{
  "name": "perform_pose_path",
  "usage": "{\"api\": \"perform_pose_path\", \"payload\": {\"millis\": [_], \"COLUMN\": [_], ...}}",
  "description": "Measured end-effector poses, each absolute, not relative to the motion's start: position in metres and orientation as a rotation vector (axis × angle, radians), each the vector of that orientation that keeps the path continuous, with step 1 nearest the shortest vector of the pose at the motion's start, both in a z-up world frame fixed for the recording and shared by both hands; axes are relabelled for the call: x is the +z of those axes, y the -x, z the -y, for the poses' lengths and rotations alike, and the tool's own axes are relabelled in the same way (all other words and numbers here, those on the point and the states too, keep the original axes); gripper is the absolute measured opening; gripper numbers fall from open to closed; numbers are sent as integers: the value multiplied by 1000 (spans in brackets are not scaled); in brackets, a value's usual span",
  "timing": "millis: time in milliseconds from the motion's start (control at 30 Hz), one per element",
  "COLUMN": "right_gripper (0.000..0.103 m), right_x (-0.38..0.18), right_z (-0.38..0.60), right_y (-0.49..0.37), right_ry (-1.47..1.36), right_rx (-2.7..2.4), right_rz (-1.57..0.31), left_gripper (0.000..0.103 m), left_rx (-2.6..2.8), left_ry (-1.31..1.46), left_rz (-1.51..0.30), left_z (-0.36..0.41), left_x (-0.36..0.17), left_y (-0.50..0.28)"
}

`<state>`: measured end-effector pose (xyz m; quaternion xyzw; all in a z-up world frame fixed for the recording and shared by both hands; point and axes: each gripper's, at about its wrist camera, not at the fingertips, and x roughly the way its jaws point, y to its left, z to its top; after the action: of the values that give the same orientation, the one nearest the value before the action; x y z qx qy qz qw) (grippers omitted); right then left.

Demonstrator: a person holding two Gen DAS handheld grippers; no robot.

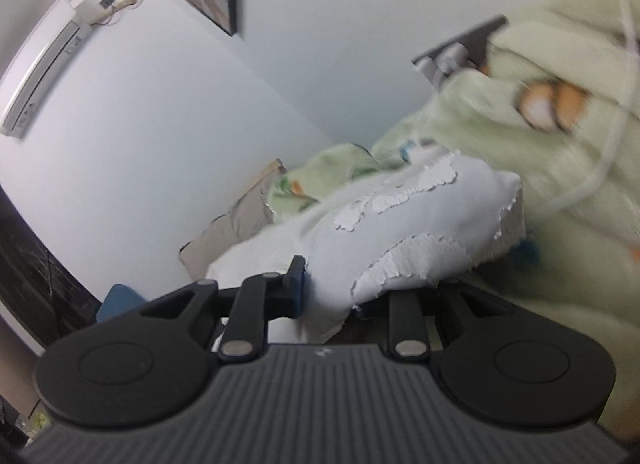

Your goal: Fold clothes

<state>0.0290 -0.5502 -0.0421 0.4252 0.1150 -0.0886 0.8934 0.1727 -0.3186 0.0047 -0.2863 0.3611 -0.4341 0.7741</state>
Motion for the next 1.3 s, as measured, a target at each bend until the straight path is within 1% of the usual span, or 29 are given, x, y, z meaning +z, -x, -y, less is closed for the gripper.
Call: {"api": "perform_pose_path", "payload": {"millis": [33,133,167,200,233,267,300,367,400,433,500,567,600,633,667,700,800,900,967,1133,1300], "right_gripper": [26,28,28,30,32,32,34,39,42,42,42,43,49,63,72,86,90,90,90,90,90], "right_x": [-48,-46,-43,-39,-34,-31,-30,-23,-19,-12,1,15,24,33,43,54,85,108,115,112,97], "right_z": [549,546,545,545,544,545,545,542,539,536,530,525,523,519,514,507,482,453,436,401,375], "right_y": [-29,-31,-31,-32,-31,-29,-26,-17,-11,-5,8,21,28,35,43,52,74,92,104,126,138], "right_ry": [-885,-904,-916,-920,-926,-949,-980,-1004,-992,-960,-898,-854,-837,-810,-780,-744,-603,-452,-402,-314,-247], "right_rx": [-190,-214,-223,-237,-259,-273,-279,-302,-317,-335,-360,-361,-353,-341,-329,-322,-305,-294,-290,-287,-300], "right_rz": [-256,-301,-319,-349,-390,-423,-457,-519,-535,-543,-556,-560,-556,-545,-524,-497,-422,-380,-351,-283,-236], "left_gripper": [15,22,29,40,47,61,71,82,85,88,97,102,103,103,103,103,103,103,103,103,103], "left_rx": [-930,-899,-889,-880,-870,-863,-860,-852,-842,-831,-812,-797,-792,-790,-789,-783,-746,-721,-718,-714,-707], "left_ry": [590,521,492,456,423,396,373,329,304,277,233,202,191,176,157,135,60,3,-17,-58,-62], "left_rz": [-788,-799,-796,-795,-797,-798,-798,-786,-774,-763,-726,-662,-629,-603,-579,-552,-453,-376,-336,-270,-263], "left_z": [320,326,329,331,330,326,325,319,316,314,307,297,292,286,279,274,262,250,241,222,208], "left_x": [-2,-4,4,10,21,30,37,55,65,73,91,113,122,133,145,154,179,193,196,191,177], "left_y": [-169,-169,-174,-172,-173,-171,-167,-153,-145,-139,-123,-106,-99,-88,-74,-62,-27,5,25,65,83]}}
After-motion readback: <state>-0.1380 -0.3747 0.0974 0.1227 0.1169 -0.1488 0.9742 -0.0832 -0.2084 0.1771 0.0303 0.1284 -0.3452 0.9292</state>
